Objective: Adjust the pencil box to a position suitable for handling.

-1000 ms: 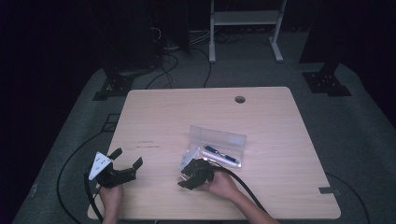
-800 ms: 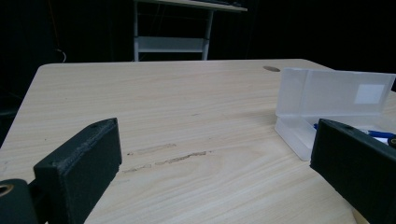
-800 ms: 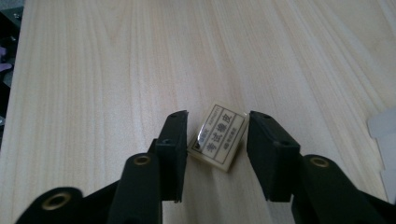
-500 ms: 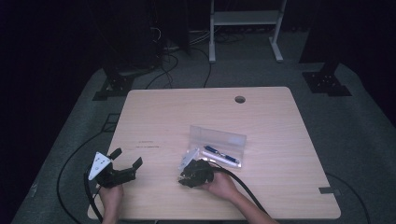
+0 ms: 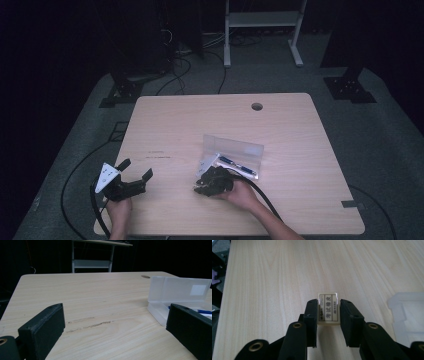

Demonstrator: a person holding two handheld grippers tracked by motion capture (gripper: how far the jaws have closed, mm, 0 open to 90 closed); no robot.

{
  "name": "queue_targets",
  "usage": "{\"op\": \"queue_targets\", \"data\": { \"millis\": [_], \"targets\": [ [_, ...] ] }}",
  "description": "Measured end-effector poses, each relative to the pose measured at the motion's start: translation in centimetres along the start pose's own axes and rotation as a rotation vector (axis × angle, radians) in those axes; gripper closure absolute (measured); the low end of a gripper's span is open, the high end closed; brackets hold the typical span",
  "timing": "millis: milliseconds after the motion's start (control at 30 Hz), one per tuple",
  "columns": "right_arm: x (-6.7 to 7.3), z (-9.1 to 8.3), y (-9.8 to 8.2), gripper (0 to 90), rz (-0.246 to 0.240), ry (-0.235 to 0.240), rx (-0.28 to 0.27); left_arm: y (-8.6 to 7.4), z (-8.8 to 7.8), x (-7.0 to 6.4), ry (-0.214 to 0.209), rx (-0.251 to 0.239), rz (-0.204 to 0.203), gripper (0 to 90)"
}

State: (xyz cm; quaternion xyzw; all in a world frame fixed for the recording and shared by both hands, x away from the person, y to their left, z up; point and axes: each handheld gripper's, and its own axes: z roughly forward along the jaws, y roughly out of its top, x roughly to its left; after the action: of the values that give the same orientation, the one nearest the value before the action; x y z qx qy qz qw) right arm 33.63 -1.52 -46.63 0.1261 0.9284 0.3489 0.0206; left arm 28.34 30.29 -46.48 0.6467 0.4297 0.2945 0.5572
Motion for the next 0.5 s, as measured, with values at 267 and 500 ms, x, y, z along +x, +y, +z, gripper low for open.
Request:
{"op": "queue_targets", "data": {
  "millis": [267, 500],
  "targets": [
    [-0.4, -0.8, 0.0, 67.9, 0.011, -0.009, -0.009, 0.0, 0.0, 0.0, 0.0, 0.002, 0.002, 1.1],
    [-0.7, -1.4, 0.0, 67.9, 0.012, -0.02, -0.016, 0.0, 0.1, 0.0, 0.0, 0.004, 0.004, 1.1]
  ]
}}
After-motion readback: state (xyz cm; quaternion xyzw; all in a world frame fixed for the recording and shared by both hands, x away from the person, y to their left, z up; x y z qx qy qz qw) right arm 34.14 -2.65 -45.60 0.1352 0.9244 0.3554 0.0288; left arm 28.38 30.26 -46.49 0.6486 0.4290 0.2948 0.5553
